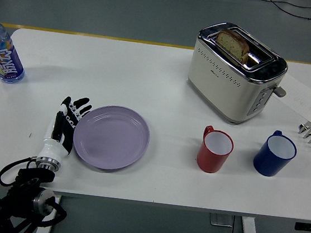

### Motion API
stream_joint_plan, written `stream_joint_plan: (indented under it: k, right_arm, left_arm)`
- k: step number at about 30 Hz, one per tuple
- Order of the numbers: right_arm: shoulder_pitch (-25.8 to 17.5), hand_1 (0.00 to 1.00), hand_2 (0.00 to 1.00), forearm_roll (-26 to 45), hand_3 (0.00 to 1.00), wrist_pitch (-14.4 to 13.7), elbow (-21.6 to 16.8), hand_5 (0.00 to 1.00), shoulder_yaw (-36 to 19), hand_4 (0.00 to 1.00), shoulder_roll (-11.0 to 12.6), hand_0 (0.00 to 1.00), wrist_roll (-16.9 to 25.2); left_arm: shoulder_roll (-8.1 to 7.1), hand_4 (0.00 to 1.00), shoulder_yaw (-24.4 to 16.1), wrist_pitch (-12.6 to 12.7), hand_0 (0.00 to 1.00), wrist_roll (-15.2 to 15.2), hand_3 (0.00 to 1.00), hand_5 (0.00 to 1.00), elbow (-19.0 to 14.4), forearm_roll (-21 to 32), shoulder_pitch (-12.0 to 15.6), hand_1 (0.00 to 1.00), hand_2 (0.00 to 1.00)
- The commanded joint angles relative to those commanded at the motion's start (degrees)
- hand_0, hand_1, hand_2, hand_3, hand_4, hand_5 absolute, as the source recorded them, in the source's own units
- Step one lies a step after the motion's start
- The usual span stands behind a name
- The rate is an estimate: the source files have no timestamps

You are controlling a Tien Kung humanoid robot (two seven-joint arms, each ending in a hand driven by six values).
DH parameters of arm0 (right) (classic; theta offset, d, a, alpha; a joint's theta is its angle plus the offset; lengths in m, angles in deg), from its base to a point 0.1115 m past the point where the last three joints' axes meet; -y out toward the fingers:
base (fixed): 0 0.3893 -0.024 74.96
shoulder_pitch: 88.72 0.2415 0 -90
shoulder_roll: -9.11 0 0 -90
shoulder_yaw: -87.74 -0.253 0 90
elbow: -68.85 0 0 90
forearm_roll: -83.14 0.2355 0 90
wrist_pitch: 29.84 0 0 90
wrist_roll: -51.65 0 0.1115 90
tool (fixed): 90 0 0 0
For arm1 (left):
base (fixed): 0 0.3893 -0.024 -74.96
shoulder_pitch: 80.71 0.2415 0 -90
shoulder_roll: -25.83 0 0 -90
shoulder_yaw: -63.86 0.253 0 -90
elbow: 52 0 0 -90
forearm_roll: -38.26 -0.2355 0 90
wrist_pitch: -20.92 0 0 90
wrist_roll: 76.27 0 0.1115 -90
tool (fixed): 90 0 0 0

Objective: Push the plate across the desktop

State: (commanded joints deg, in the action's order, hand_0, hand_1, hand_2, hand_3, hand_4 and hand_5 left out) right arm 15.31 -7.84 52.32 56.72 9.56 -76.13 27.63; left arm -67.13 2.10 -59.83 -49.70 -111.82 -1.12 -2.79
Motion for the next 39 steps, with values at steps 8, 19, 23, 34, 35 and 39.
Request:
stream_joint_plan:
  k: [8,19,23,34,35,39]
  right_arm:
    - [0.0,0.621,0.698,-0.1,0.573,0.01,-0.02,0.167,-0.06,0.278,0.03,0.667,-0.02]
    - [-0.3,0.622,0.698,-0.26,0.573,0.03,-0.11,0.17,-0.14,0.277,0.15,0.667,-0.2]
    - [-0.46,0.622,0.698,-0.21,0.573,0.02,-0.14,0.171,-0.1,0.277,0.19,0.667,-0.24]
    - [-0.73,0.622,0.698,-0.54,0.572,0.07,-0.18,0.173,-0.3,0.276,0.19,0.667,-0.32]
    - [-0.72,0.622,0.698,-0.54,0.572,0.07,-0.18,0.173,-0.28,0.276,0.19,0.667,-0.3]
    - [-0.6,0.622,0.698,-0.49,0.572,0.08,-0.15,0.172,-0.21,0.275,0.18,0.669,-0.24]
  left_arm:
    - [0.21,0.542,2.99,0.24,0.79,0.51,0.634,0.998,-0.45,1.44,-0.32,0.807,0.815]
    - [0.31,0.542,7.4,0.0,0.785,0.62,0.635,0.998,-1.85,3.29,-0.58,0.804,0.816]
    - [0.23,0.542,9.16,-0.04,0.783,0.77,0.637,0.998,-2.2,4.29,-0.79,0.802,0.815]
    - [0.52,0.541,12.34,-0.2,0.78,0.89,0.638,0.998,-2.62,5.27,-1.87,0.798,0.814]
    - [0.58,0.541,12.55,-0.25,0.78,0.89,0.638,0.998,-2.63,5.39,-2.01,0.798,0.814]
    - [0.86,0.542,13.2,-0.36,0.777,0.89,0.639,0.998,-2.63,5.63,-2.48,0.792,0.813]
